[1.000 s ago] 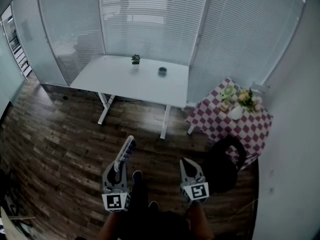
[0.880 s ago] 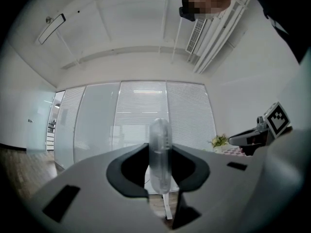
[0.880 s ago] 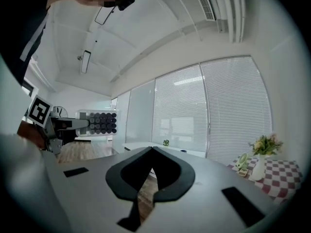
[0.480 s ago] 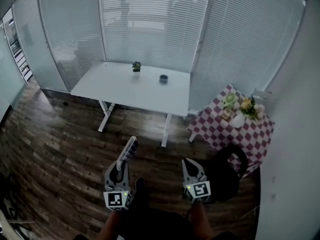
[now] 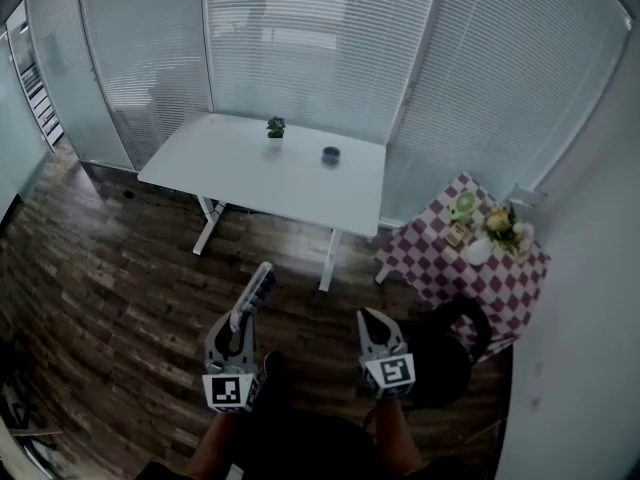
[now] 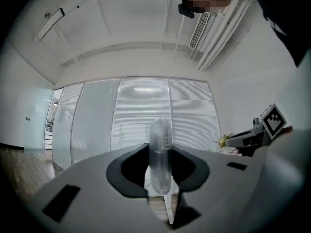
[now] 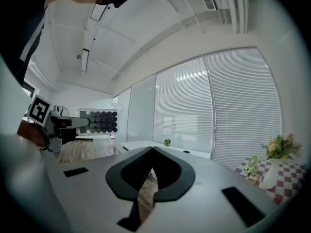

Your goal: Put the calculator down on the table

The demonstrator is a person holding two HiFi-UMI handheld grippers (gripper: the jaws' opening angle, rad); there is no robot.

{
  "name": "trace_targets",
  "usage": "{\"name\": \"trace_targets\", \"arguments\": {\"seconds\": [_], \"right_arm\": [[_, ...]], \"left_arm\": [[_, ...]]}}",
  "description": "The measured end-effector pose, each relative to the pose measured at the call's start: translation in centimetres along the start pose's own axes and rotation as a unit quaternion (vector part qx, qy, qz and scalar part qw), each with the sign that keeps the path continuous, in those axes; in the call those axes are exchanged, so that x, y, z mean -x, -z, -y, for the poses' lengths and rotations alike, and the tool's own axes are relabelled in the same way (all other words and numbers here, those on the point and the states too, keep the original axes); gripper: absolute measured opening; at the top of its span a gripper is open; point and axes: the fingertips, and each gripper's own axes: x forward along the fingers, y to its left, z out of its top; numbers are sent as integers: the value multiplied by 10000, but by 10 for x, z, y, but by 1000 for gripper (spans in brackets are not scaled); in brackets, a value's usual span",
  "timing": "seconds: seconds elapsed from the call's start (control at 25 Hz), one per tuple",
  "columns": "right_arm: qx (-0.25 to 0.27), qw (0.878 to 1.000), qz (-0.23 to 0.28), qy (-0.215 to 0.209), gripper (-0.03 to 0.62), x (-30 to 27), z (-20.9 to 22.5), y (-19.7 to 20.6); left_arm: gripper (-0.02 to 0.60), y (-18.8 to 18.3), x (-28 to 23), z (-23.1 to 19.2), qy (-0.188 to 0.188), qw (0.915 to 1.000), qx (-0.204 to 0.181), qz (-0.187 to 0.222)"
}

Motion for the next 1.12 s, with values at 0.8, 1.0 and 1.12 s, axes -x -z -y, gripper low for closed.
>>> {"name": "trace_targets", "arguments": {"seconds": [0.8,1.0,1.12], "right_arm": [[16,9999,-60,147,6,-123,3,-29],[-6,9995,-71,309,6,-161,10,-32],[54,9992,69,390,6,-178,6,-44]], "left_arm": [[100,10,-104,-83,295,9994,97,-136],[100,4,-139,-106,431,9989,174,-18],[100,7,-154,-122,476,9987,173,8]]}}
